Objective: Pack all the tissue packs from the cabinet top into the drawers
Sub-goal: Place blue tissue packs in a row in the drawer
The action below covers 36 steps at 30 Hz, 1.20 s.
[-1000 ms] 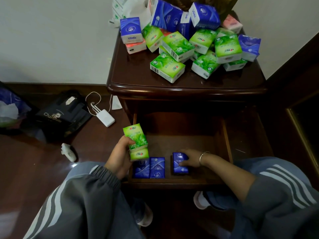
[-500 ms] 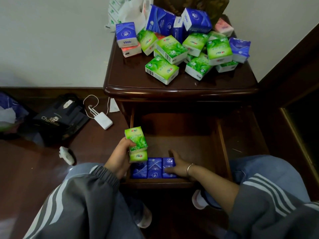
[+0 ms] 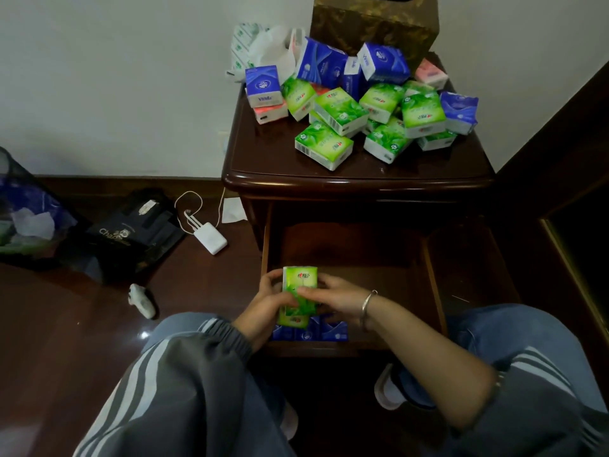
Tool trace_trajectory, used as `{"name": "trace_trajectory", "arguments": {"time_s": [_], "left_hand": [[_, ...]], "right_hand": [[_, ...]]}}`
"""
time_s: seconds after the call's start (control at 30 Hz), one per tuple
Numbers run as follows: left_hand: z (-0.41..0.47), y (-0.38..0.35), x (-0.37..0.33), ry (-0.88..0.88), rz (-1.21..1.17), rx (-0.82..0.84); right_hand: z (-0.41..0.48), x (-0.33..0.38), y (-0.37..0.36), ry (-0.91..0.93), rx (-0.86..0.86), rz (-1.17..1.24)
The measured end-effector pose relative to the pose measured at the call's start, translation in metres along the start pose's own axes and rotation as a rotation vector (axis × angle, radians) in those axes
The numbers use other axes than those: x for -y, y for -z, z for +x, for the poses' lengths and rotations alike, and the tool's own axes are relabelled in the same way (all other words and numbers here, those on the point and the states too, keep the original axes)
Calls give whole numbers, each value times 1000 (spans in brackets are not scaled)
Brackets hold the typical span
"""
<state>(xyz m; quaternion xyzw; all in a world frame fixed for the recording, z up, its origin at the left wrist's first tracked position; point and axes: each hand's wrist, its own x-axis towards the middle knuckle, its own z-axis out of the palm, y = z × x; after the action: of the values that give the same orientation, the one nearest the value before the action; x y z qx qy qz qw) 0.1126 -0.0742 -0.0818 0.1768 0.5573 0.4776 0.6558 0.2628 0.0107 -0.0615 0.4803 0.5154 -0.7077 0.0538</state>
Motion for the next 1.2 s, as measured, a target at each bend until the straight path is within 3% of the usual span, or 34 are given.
{"name": "trace_trajectory", "arguments": {"time_s": [0.1,0.2,0.3,0.37,0.5,0.7,0.77,0.87,1.07,1.2], "left_hand": [[-3,1,5,-37,46,38],[-1,10,0,-129,-56,-97],[9,39,-10,-159,271,-394],[15,52,-10,-9,421,-482],[18,42,-4,152,301,-271],[26,46,-3,161,188,-360],[28,46,-2,158,197,-355],[30,46,-1,151,176,-367],[26,43,-4,169,143,-357],[25,42,-5,167,114,-348]], "right_hand": [[7,-4,-3,-13,-17,36],[17,-6,2,-9,-12,177],[32,2,15,28,-141,338],[47,11,18,24,-241,245],[77,20,-1,-37,-280,4],[116,-1,-29,-104,-429,-302],[118,-5,-30,-97,-464,-283],[118,-11,-37,-72,-460,-284],[120,-8,-32,-183,-371,-623],[124,5,-12,-46,-403,-541]]}}
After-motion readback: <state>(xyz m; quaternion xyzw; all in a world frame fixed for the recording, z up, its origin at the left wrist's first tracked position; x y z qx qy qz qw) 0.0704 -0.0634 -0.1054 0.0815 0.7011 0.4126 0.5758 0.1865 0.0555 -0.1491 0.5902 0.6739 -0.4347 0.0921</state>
